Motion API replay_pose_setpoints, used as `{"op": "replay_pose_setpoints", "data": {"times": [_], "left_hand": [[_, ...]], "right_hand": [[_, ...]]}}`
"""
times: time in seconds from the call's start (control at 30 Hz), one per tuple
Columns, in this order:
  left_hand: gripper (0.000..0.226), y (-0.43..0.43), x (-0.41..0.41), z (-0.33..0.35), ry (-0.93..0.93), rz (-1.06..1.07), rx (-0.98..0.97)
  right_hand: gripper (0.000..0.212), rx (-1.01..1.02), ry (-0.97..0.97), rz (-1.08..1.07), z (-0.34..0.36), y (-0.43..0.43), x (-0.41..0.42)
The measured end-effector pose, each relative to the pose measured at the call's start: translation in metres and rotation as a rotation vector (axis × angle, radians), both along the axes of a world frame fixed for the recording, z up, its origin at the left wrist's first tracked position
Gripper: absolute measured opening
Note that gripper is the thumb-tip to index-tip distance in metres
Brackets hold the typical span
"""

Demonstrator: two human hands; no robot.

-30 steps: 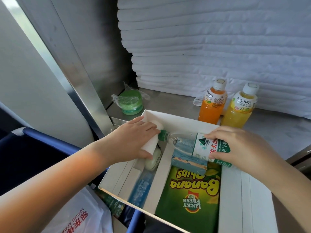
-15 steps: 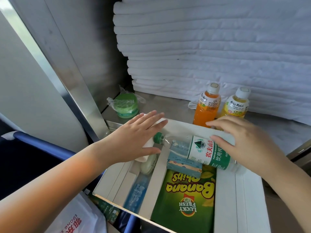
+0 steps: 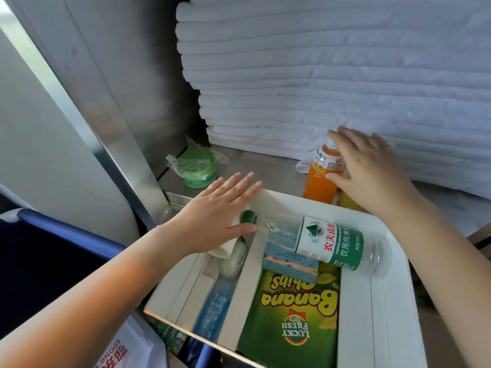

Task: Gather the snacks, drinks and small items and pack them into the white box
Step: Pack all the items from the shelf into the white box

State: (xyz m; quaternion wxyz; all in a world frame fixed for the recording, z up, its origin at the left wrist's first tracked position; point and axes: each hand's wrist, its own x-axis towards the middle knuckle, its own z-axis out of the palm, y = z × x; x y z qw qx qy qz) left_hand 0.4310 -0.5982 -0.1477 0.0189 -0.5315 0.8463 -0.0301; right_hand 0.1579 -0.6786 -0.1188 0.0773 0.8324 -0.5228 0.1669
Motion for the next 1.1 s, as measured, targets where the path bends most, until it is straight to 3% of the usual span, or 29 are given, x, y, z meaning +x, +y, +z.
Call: {"op": "replay_pose_setpoints", "data": {"times": [0.17, 0.5, 0.6, 0.8, 1.1], "left_hand": [[0.075, 0.001, -0.001, -0.001, 0.006, 0.007, -0.006], [0.075, -0.001, -0.002, -0.004, -0.004, 0.01, -0.026], [0.075, -0.002, -0.001, -0.005, 0.006, 0.013, -0.028], [0.075, -0.001, 0.0, -0.006, 0.031, 0.008, -0.023], [0.069, -0.002, 0.001, -0.006, 0.083, 0.008, -0.008]], "right_hand": [[0.064, -0.052, -0.088, 0.029, -0.002, -0.008, 0.006], [0.063, -0.102, -0.123, 0.1, -0.002, -0.026, 0.028], [0.068, -0.039, -0.202, 0.133, -0.007, -0.032, 0.032], [0.099, 0.234, -0.223, 0.159, -0.023, -0.034, 0.031], [0.087, 0.239, -0.392, 0.188, -0.022, -0.037, 0.026]]}}
